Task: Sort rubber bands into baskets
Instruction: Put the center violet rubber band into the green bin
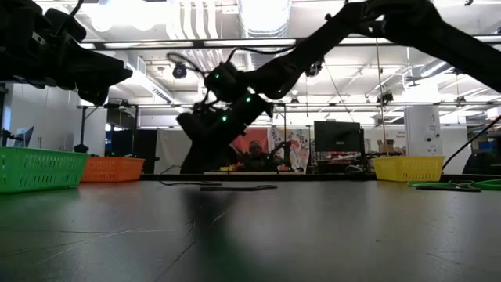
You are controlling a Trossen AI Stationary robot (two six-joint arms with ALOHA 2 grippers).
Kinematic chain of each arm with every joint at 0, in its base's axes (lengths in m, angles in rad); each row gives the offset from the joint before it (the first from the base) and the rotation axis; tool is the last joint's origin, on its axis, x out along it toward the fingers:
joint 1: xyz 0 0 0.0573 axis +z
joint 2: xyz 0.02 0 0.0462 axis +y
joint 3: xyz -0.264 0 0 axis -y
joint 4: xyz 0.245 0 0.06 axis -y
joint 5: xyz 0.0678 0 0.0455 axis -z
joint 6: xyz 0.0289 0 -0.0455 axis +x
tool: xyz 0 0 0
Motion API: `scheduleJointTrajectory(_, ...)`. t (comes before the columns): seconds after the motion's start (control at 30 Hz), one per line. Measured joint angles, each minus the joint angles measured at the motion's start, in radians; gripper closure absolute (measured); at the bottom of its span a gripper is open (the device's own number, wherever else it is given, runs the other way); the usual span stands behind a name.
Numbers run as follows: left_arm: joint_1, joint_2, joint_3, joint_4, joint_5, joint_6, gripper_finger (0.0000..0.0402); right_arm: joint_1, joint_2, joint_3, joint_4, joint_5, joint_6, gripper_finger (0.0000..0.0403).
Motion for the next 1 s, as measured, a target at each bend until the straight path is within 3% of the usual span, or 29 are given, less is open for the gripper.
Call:
scheduleJointTrajectory(0.27,0.000,0.000,0.000,0.022,0.000,0.053,0.0286,0.022,0.028,0.113,-0.280,0.004,-0.110,0.0302)
scheduleJointTrajectory(0.43,0.000,0.000,0.000,0.051,0.000,0.046,0.0286,0.059,0.005,0.154,-0.416,0.131,-0.237,0.0246)
scheduleJointTrajectory(0.5,-0.001,0.000,0.000,0.076,0.002,-0.026,0.0286,0.078,-0.012,0.149,-0.456,0.194,-0.268,0.0231)
scheduleJointTrajectory(0.57,-0.002,0.000,0.000,0.084,0.024,-0.198,0.0286,0.102,-0.046,0.129,-0.495,0.275,-0.270,0.0221)
scheduleJointTrajectory(0.7,-0.003,0.021,-0.008,0.156,0.028,-0.187,0.0286,0.173,-0.171,0.015,-0.463,0.428,-0.265,0.0216)
scheduleJointTrajectory(1.0,-0.008,0.238,-0.025,0.377,-0.003,-0.177,0.0286,0.397,-0.564,-0.424,-0.194,0.581,-0.123,0.0216)
